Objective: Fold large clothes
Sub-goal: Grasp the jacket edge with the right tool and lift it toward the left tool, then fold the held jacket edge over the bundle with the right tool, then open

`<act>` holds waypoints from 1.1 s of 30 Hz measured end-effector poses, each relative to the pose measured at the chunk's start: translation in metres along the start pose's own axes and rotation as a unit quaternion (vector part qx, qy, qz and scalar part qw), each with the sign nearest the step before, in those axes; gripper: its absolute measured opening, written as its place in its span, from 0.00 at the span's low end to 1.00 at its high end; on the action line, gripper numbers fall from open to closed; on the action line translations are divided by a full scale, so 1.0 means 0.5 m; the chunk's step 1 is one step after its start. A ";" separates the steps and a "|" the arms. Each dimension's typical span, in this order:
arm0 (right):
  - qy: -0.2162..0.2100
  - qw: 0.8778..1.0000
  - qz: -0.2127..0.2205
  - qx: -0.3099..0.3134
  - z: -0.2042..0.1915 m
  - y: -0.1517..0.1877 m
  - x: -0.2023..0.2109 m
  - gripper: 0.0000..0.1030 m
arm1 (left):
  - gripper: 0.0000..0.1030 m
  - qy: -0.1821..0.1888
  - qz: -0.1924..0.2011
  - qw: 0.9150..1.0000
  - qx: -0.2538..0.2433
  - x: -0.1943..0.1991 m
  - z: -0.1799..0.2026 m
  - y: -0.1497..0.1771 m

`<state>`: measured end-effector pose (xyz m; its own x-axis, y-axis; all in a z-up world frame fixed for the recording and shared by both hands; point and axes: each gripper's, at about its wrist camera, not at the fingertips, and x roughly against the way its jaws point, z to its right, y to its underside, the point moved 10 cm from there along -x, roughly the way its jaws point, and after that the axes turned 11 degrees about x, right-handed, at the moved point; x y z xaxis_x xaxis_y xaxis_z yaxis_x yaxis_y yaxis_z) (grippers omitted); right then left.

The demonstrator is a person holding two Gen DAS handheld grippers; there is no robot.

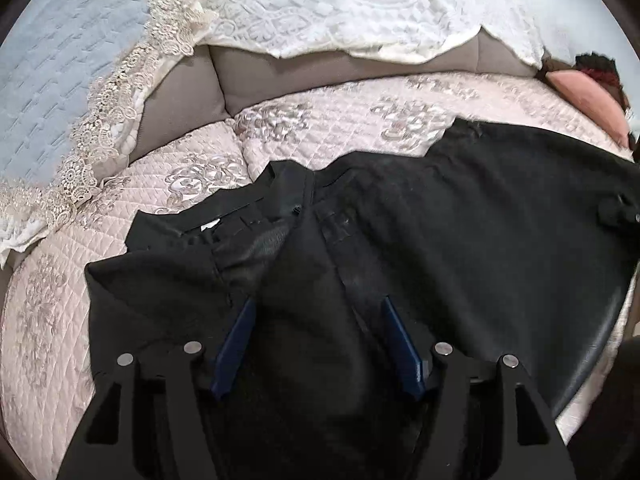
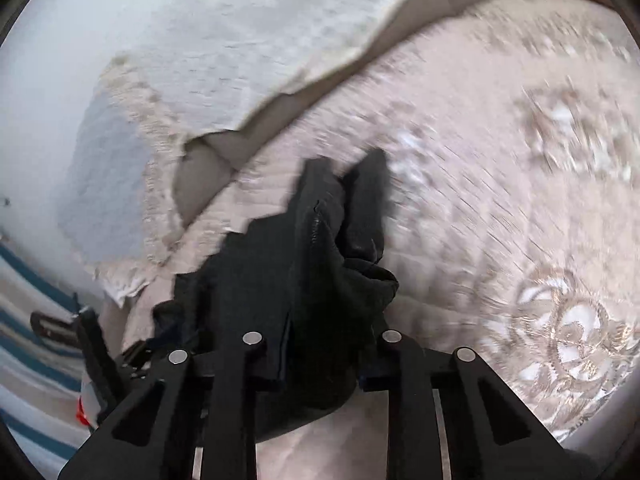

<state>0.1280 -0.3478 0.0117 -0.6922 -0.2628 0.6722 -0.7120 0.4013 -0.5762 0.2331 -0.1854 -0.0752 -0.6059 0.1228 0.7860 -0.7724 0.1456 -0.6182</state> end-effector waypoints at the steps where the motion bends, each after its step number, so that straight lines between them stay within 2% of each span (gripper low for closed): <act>1: -0.006 1.000 0.005 0.015 -0.029 -0.008 0.010 0.21 | 0.63 0.004 0.004 1.000 0.004 0.014 -0.001 0.000; 6: -0.027 0.997 0.017 0.067 -0.134 -0.028 0.026 0.21 | 0.63 0.019 0.034 0.998 0.044 0.096 -0.038 -0.001; 9: -0.046 0.993 0.020 0.104 -0.213 -0.035 0.024 0.20 | 0.63 0.025 0.045 0.995 0.090 0.135 -0.099 0.011; 13: -0.076 0.985 0.014 0.155 -0.320 -0.023 0.006 0.20 | 0.63 0.016 0.050 0.988 0.144 0.168 -0.199 0.038; 16: -0.099 0.974 -0.004 0.203 -0.406 0.011 -0.025 0.20 | 0.63 0.002 0.050 0.984 0.173 0.183 -0.266 0.067; 21: -0.143 0.950 -0.075 0.268 -0.516 0.130 -0.109 0.20 | 0.63 -0.008 0.044 0.974 0.223 0.198 -0.345 0.126; 24: -0.145 0.933 -0.144 0.296 -0.535 0.234 -0.187 0.20 | 0.63 -0.011 0.039 0.968 0.248 0.200 -0.381 0.151; 26: -0.132 0.928 -0.170 0.306 -0.527 0.274 -0.220 0.22 | 0.63 -0.013 0.035 0.965 0.261 0.203 -0.400 0.164; 28: -0.128 0.926 -0.173 0.310 -0.520 0.292 -0.229 0.26 | 0.63 -0.011 0.033 0.962 0.272 0.209 -0.416 0.173; 30: -0.135 0.925 -0.164 0.314 -0.524 0.291 -0.220 0.37 | 0.63 -0.009 0.037 0.961 0.276 0.216 -0.426 0.172; 33: -0.153 0.924 -0.160 0.311 -0.537 0.281 -0.190 0.47 | 0.63 -0.003 0.044 0.960 0.276 0.226 -0.426 0.160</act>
<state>0.1254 -0.0309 -0.0084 -0.3687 -0.5545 0.7461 -0.7504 -0.2961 -0.5909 0.1433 0.0493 -0.0371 -0.6737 0.1058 0.7314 -0.7003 -0.4076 -0.5861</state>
